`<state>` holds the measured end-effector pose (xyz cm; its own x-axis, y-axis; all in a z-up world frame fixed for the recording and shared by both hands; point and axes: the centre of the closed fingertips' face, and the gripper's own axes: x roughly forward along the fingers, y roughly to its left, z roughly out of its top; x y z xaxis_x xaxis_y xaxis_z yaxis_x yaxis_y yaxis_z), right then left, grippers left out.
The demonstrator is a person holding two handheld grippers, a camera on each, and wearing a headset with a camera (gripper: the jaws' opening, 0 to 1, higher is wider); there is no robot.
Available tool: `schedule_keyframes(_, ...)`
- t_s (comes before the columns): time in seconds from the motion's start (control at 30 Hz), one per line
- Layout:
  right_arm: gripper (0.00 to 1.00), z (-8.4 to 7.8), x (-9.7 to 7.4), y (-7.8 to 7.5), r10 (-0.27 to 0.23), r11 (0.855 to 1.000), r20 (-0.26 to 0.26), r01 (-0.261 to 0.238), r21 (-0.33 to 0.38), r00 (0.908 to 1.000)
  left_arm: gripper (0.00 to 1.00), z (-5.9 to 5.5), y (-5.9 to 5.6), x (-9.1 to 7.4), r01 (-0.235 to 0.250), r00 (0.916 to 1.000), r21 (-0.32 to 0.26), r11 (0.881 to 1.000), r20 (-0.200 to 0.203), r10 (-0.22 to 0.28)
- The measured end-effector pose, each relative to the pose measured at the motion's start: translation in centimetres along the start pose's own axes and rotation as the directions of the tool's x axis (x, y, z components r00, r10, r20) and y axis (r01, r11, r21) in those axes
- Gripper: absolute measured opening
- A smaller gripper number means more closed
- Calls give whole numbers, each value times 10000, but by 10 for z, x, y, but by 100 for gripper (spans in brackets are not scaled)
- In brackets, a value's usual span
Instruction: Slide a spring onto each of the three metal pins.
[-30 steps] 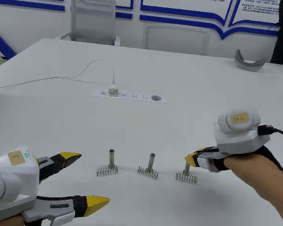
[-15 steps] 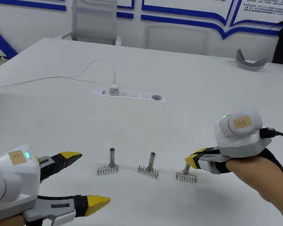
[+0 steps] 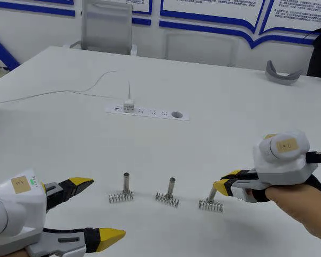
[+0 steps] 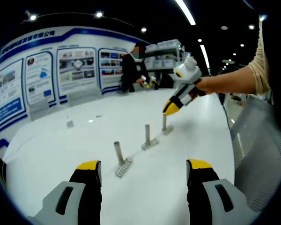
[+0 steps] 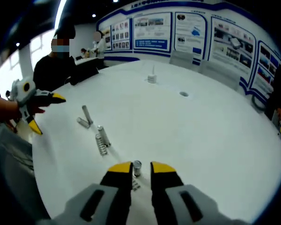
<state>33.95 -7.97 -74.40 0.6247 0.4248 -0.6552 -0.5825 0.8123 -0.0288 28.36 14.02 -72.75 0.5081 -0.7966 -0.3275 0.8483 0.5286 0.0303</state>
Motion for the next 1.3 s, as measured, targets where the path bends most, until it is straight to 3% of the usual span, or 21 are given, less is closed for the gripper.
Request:
schedule_keyframes(0.23, 18, -7, -5, -2, 241, 9997, 105, -241, 6, 9997, 75, -2, 1, -1, 0, 10000, -35, 10000, -26, 0)
schedule_keyframes(0.47, 18, -16, -3, 4, 515, 9985, -104, -517, -192, 9986, 75, -3, 1, 0, -15, 10000, -68, 10000, -16, 15)
schedule_keyframes(0.73, 18, -28, 7, 16, 1078, 9916, -727, -1125, -637, 9915, 75, -6, 0, 0, 36, 9999, -45, 10000, -97, -36)
schedule_keyframes(1.03, 17, -46, 23, 18, 1478, 9745, -1768, -1738, -1419, 9731, 75, -8, 0, 0, 22, 9999, -101, 9999, -116, -24)
schedule_keyframes(1.3, 14, -54, 23, 22, 1637, 9596, -2362, -2101, -1870, 9578, 75, -14, -3, 1, 108, 9997, -154, 9998, -212, -111)
